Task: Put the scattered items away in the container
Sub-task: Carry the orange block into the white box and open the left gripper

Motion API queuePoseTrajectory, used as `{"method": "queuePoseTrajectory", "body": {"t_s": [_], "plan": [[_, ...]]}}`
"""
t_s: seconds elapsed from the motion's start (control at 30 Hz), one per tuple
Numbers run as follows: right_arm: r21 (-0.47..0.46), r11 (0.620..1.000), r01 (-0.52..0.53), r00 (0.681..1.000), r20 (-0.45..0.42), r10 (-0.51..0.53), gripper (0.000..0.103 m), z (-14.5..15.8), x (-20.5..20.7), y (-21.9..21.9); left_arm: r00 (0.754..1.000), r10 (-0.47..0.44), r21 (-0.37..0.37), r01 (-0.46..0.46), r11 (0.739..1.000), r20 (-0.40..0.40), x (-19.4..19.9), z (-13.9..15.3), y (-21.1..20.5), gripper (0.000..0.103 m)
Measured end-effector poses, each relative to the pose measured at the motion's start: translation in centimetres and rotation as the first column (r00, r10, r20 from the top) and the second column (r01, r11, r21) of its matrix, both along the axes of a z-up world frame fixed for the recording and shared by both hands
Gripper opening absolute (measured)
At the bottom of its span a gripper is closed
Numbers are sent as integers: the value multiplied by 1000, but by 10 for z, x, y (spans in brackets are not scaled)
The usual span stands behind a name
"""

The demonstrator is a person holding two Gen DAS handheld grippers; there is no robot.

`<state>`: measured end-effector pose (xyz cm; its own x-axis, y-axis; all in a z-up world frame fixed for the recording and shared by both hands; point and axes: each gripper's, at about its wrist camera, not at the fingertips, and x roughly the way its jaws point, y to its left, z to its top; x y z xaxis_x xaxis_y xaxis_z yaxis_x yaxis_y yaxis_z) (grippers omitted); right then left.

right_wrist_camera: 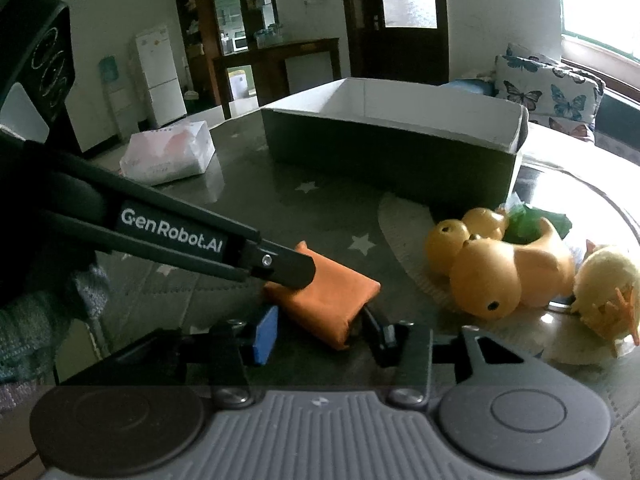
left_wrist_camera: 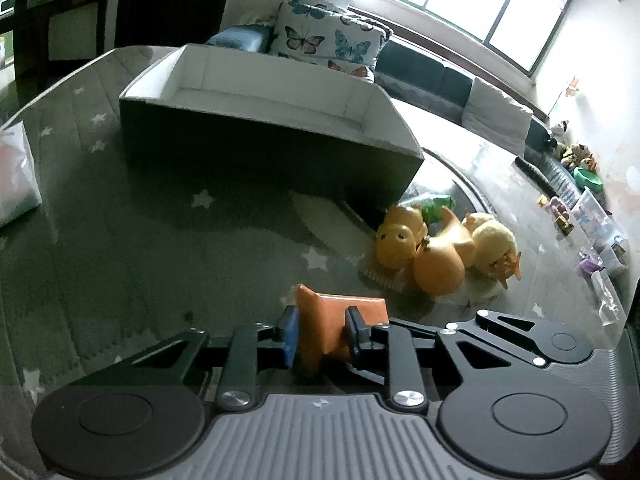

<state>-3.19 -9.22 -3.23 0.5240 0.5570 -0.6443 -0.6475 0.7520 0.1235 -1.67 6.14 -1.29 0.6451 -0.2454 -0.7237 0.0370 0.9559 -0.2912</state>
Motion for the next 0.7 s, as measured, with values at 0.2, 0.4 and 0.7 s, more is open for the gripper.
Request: {"method": "queuePoseTrajectory", "body": {"t_s": [0.2,0.4,0.7], "plan": [[24,1000,12,999,36,-13,45,15,11,-4,999,0,-10,1,1000,48,8,18,1,27],[48,998,31,994,103,-36,45,37,30,-7,992,-3,-10,5,1000,123,28,42,-2,27],[58,996,71,980,182,-80,45,63,76,-10,983,-7,-20,11,1000,182,78,65,-9,27]]}}
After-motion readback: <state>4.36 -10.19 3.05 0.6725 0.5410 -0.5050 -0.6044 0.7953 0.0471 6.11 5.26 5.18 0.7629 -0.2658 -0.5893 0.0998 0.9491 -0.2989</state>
